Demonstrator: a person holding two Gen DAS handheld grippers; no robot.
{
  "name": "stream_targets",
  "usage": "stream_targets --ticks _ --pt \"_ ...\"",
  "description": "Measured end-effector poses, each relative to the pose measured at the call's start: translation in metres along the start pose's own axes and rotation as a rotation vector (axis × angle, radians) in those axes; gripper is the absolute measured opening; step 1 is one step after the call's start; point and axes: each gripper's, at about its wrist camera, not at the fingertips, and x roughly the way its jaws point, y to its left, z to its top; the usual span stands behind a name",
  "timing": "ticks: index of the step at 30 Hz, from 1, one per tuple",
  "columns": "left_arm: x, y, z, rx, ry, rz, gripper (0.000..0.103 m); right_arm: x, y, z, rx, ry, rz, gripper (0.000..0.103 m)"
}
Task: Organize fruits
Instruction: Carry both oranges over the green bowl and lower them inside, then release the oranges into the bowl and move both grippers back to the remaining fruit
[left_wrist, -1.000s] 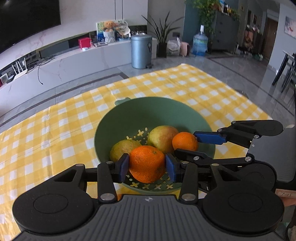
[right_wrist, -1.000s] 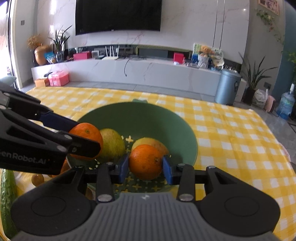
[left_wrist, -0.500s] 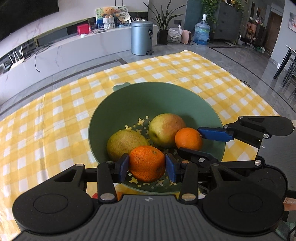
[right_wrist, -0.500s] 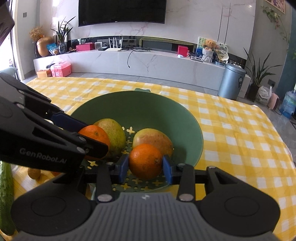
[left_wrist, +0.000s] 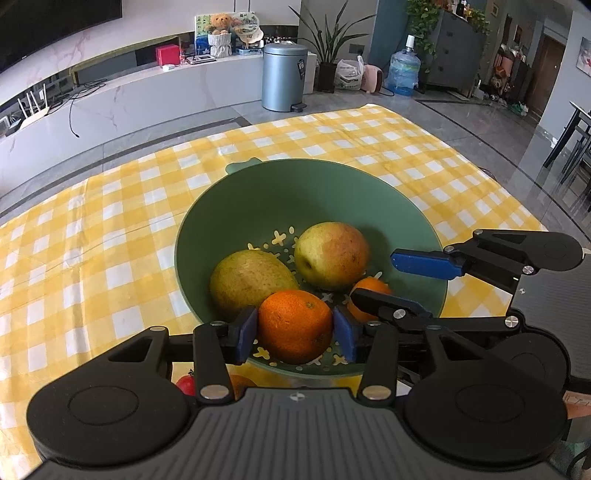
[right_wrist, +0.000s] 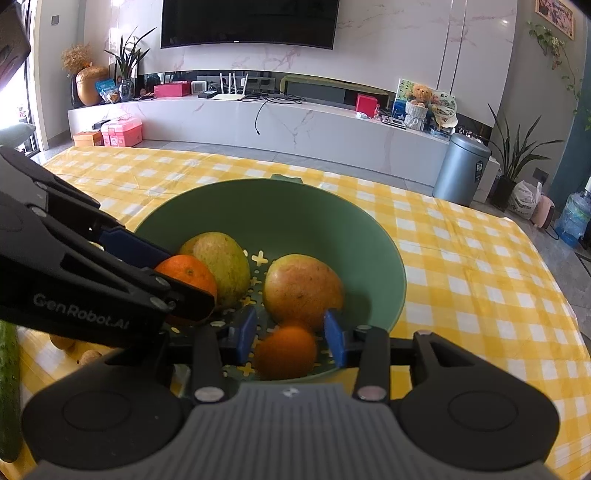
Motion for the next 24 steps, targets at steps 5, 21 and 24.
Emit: stream_targets --ticks 5,21,24 --pt "-0.006 -0.001 0.0 0.002 -0.019 0.001 0.059 -0.001 0.0 -0.001 0.011 -0.006 0.004 0.039" --pt "-0.056 0.004 -0.004 -0.062 -0.108 0.034 0.067 -0.023 0.002 -0.004 0.044 -0.131 -0.068 0.067" --pt "-0.064 0.006 -0.01 -0.069 -0.102 0.05 0.067 -0.03 0.004 -0.005 0.075 -0.167 -0.06 0.071"
